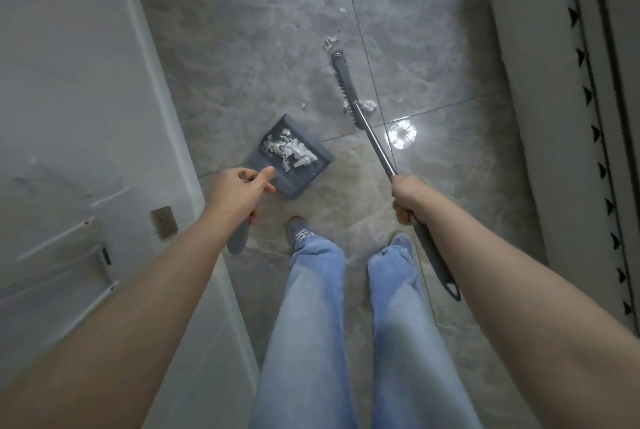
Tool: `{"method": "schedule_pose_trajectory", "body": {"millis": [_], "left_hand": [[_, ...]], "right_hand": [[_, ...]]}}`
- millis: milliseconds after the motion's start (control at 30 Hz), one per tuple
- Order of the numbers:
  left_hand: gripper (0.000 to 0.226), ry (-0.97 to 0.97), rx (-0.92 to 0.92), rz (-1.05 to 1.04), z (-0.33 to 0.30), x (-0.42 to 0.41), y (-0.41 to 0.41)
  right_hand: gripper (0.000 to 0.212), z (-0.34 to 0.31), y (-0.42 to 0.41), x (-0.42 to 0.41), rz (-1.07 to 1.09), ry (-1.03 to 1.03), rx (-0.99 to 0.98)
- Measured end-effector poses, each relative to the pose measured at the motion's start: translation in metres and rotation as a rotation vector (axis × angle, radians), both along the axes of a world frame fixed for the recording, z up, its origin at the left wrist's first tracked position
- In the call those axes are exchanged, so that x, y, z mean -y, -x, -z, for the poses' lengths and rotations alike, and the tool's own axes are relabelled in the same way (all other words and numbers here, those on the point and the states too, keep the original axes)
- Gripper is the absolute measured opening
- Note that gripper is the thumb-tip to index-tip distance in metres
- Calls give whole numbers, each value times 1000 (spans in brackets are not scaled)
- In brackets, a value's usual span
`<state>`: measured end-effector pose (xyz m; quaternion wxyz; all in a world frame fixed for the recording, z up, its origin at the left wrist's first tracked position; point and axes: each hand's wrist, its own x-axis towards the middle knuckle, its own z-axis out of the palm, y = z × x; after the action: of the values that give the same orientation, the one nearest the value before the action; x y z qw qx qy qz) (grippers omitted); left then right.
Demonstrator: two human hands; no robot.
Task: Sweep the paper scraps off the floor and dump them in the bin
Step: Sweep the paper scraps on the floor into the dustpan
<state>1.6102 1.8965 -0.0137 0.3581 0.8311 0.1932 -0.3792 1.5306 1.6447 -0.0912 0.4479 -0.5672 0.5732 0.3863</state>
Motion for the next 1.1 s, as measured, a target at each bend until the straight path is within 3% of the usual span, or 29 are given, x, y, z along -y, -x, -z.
{"method": "schedule_pose_trajectory", "body": {"millis": [67, 267, 433, 567, 733, 933, 1100], "left_hand": [[44, -16, 5, -9, 5, -21, -11], [43, -65, 9, -14, 29, -56, -33], [43, -53, 5, 1, 39, -67, -50], [37, -21, -11, -40, 35, -75, -64], [37, -2, -19, -68, 34, -78, -64], [39, -7, -1, -48, 39, -72, -64], [40, -21, -25, -28, 40, -77, -67]], "right_hand": [[22, 6, -34, -16, -118, 16, -4], [18, 45, -111, -50, -422, 124, -104], [22, 60, -122, -78, -499, 40, -190], [32, 49, -103, -88, -348, -61, -231], [44, 33, -82, -103, -293, 15, -161], [28, 56, -95, -122, -398, 12, -215], [45, 47, -79, -110, -111, -227, -165]]}}
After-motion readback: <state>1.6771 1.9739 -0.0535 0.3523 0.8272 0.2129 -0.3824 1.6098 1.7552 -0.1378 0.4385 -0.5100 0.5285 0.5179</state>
